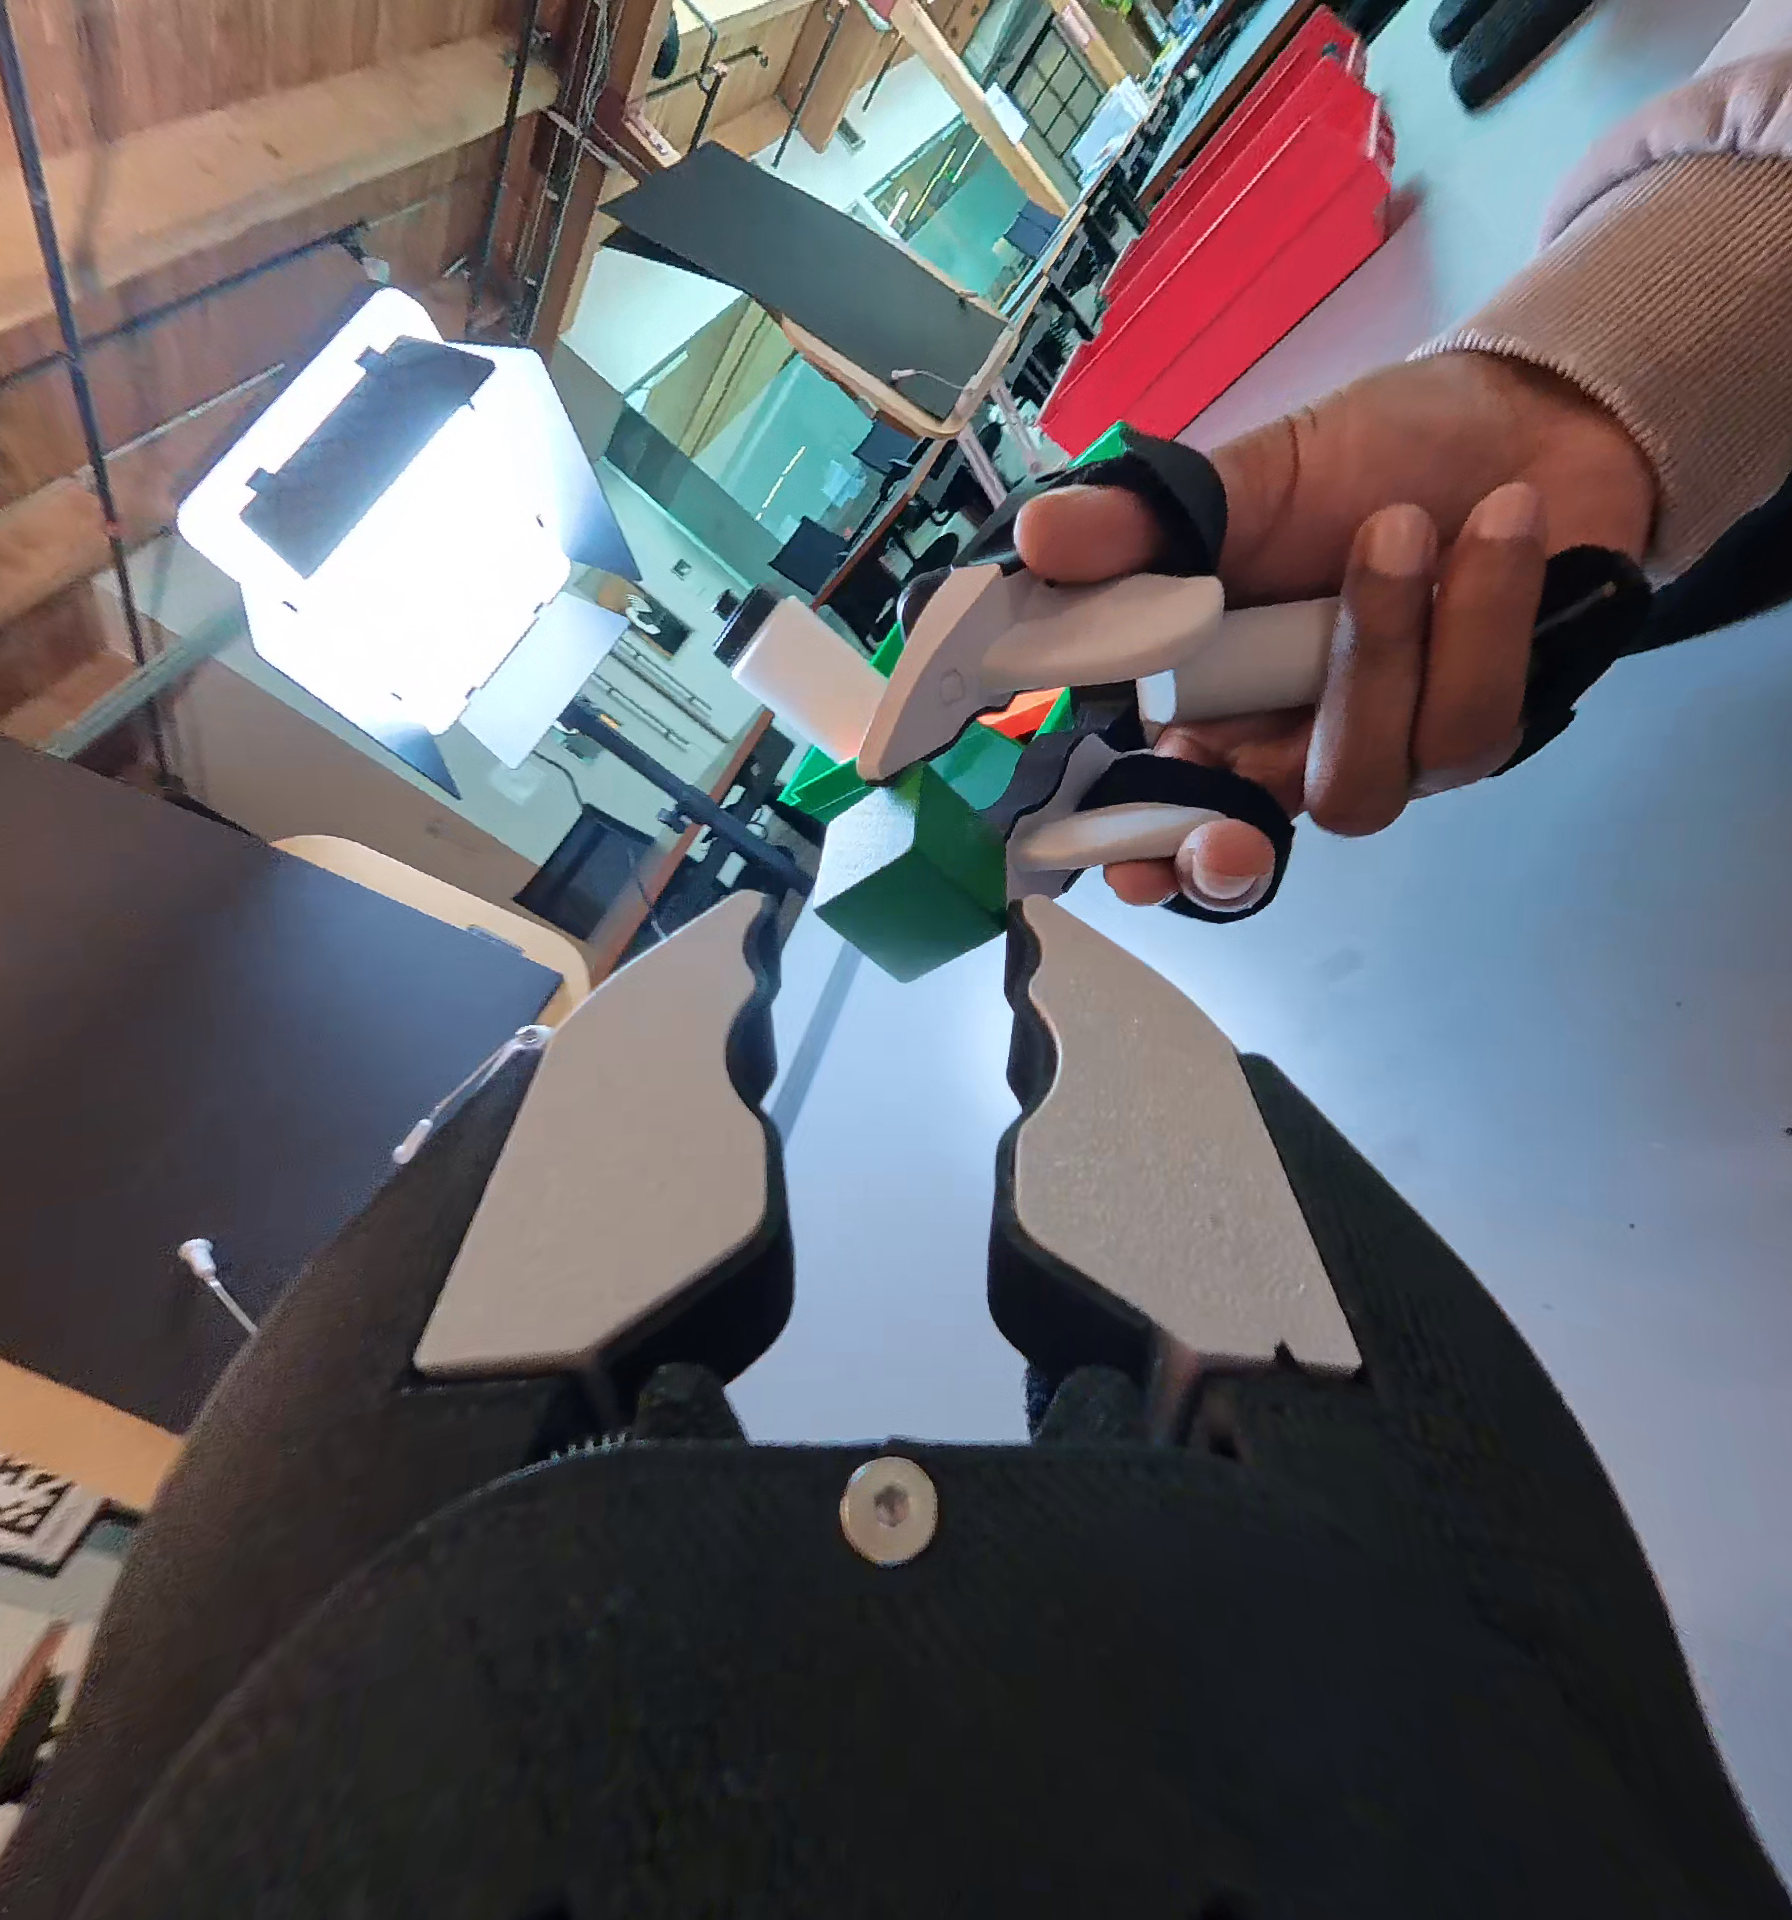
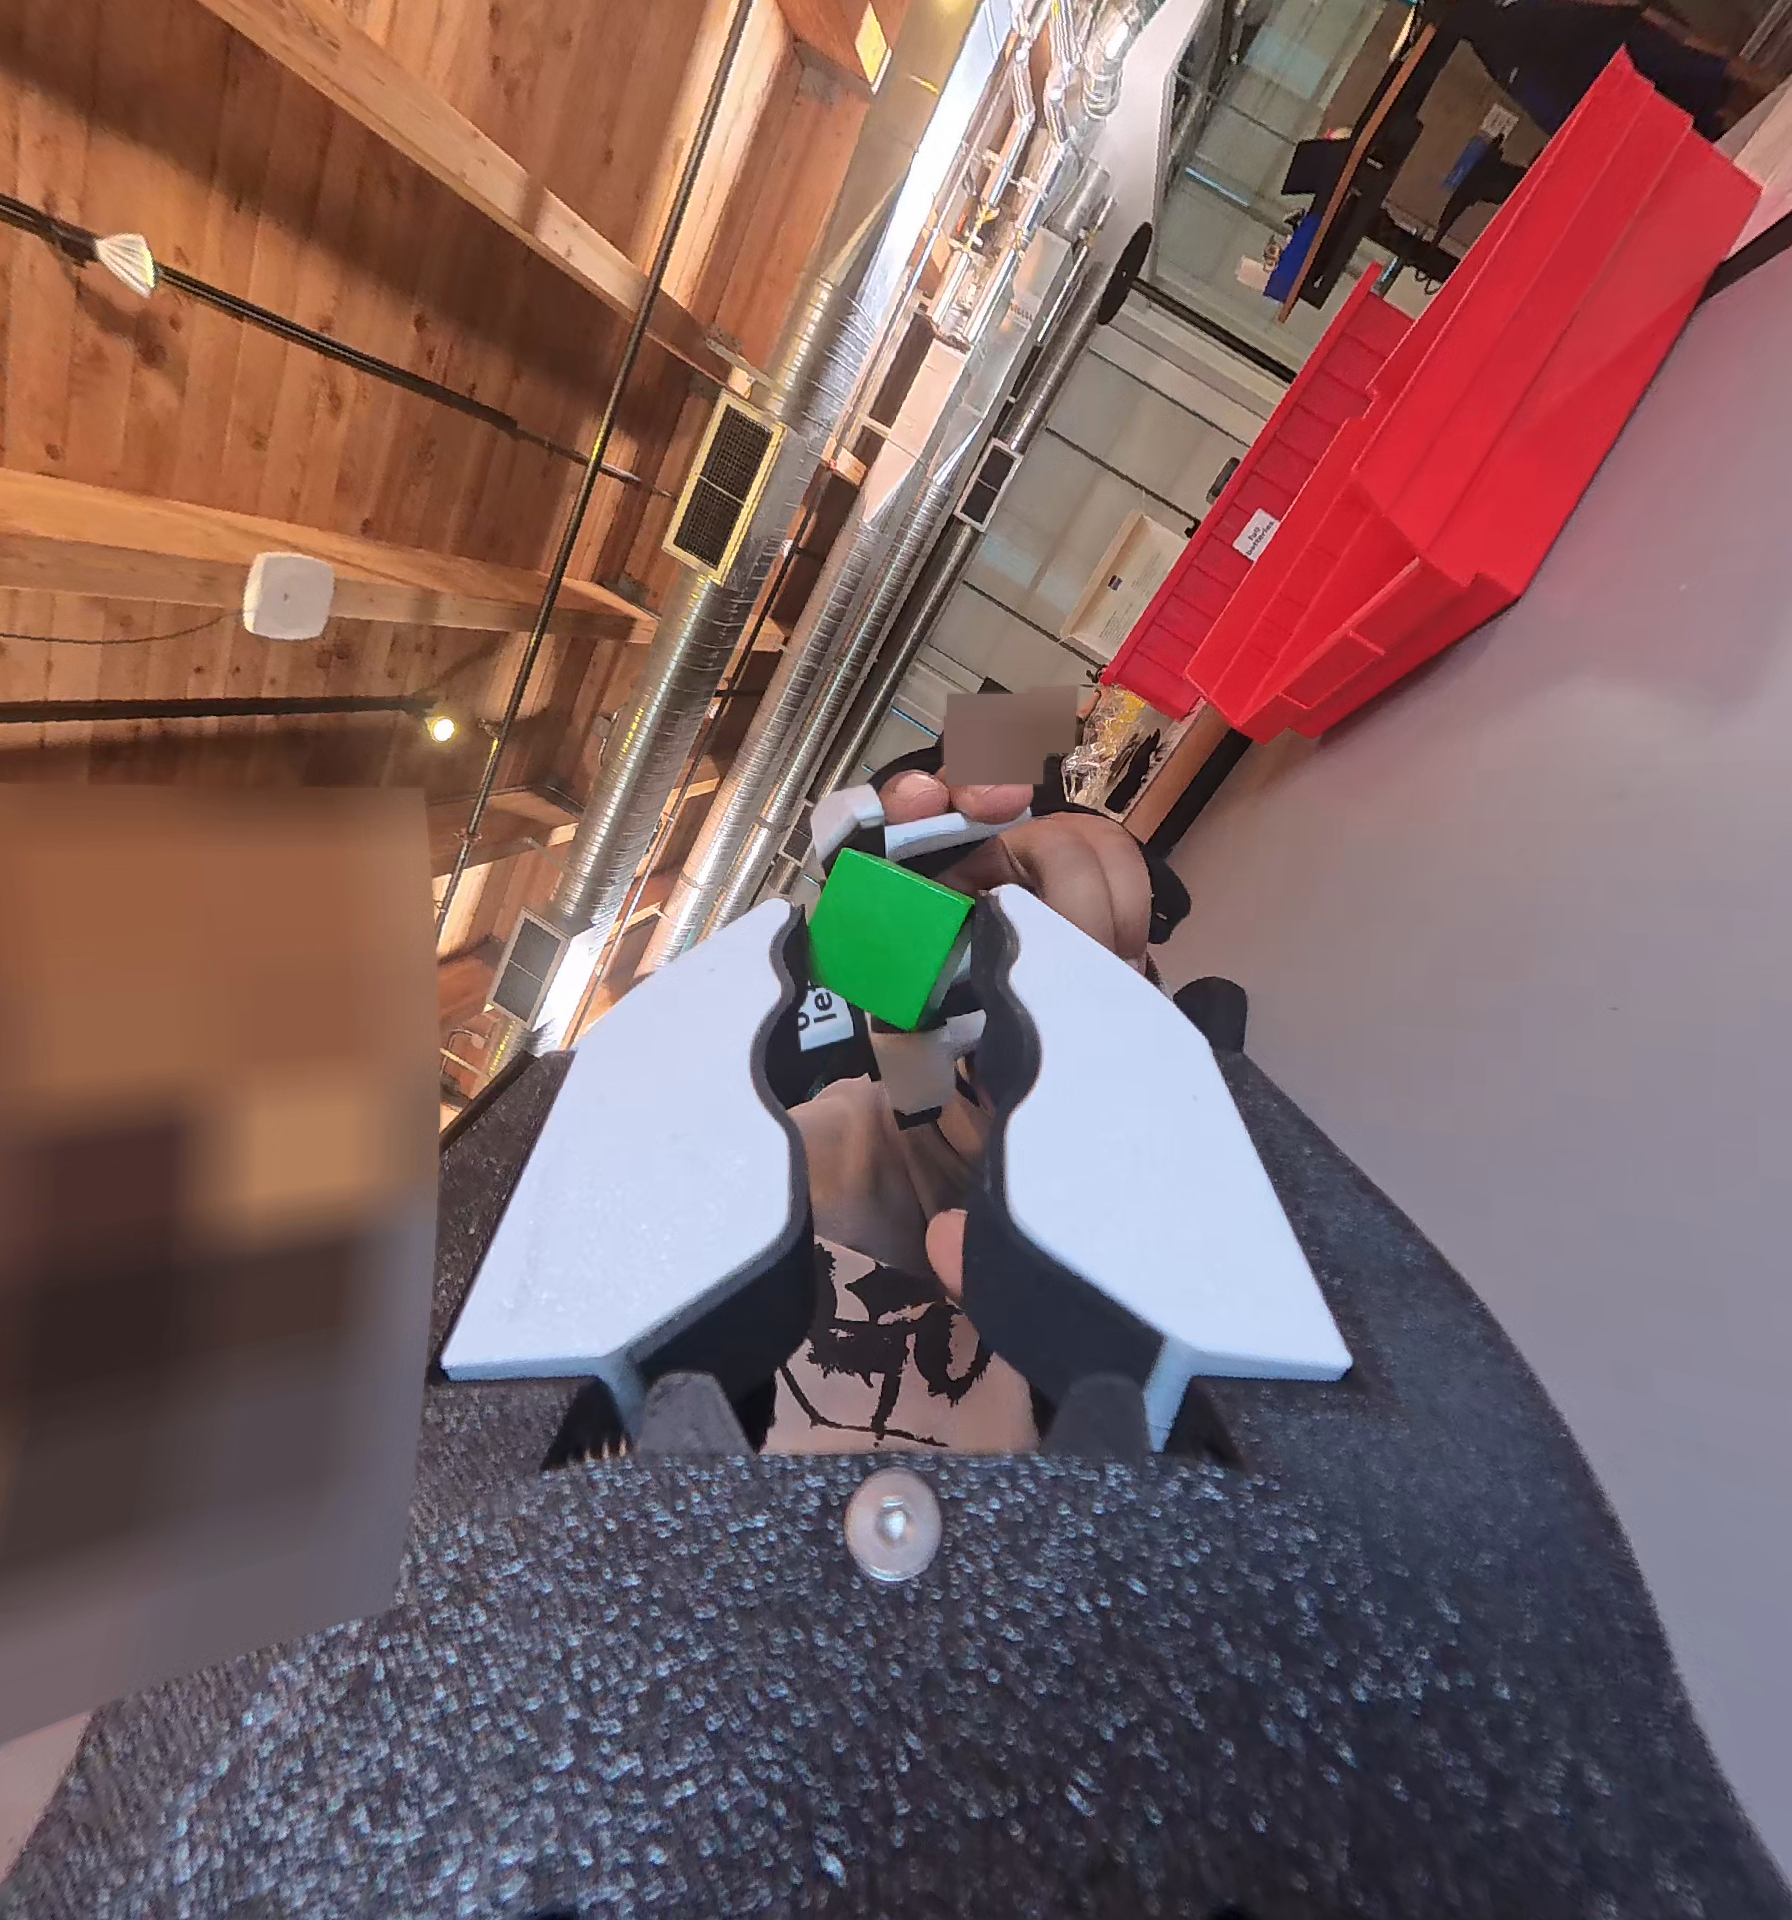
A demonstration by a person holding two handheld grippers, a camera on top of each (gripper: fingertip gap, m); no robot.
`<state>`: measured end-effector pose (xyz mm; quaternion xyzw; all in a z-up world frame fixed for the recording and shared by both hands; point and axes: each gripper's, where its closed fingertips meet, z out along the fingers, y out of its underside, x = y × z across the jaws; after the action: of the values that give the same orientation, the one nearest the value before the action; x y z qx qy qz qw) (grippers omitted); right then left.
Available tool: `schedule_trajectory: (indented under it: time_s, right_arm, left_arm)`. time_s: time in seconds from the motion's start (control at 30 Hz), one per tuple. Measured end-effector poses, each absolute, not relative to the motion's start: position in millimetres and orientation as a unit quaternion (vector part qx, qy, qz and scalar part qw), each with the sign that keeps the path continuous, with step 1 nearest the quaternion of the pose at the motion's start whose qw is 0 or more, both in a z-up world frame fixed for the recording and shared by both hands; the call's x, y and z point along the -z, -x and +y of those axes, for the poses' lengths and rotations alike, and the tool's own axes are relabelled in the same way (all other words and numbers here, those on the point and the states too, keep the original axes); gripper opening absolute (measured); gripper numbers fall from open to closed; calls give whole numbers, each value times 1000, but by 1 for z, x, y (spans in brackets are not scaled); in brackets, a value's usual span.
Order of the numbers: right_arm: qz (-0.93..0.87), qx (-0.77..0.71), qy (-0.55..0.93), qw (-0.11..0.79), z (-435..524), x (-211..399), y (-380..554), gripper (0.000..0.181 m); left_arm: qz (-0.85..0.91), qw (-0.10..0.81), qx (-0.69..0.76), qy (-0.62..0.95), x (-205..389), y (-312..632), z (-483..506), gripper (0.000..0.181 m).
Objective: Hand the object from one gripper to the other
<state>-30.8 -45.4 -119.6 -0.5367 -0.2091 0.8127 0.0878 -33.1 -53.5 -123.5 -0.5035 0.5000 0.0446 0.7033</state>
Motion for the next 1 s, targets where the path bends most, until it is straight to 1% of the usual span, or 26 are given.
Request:
schedule_trajectory:
  time_s: [0.03,0.1,0.37,0.63,1.0]
  right_arm:
    - [-210,-812,537,89,-45,120,31,30]
    - [-214,-811,537,89,-46,120,31,30]
    - [-225,-813,530,83,-49,120,31,30]
    - [-223,-818,525,77,-50,117,30,30]
    - [-219,-820,525,67,-52,118,30,30]
  left_arm:
    - [500,702,-34,506,124,32,-55,39]
    - [502,699,-21,510,124,30,-56,35]
    - [494,697,27,520,122,29,-59,32]
    - [506,700,4,504,122,28,-60,38]
    - [518,695,-19,499,125,29,-59,35]
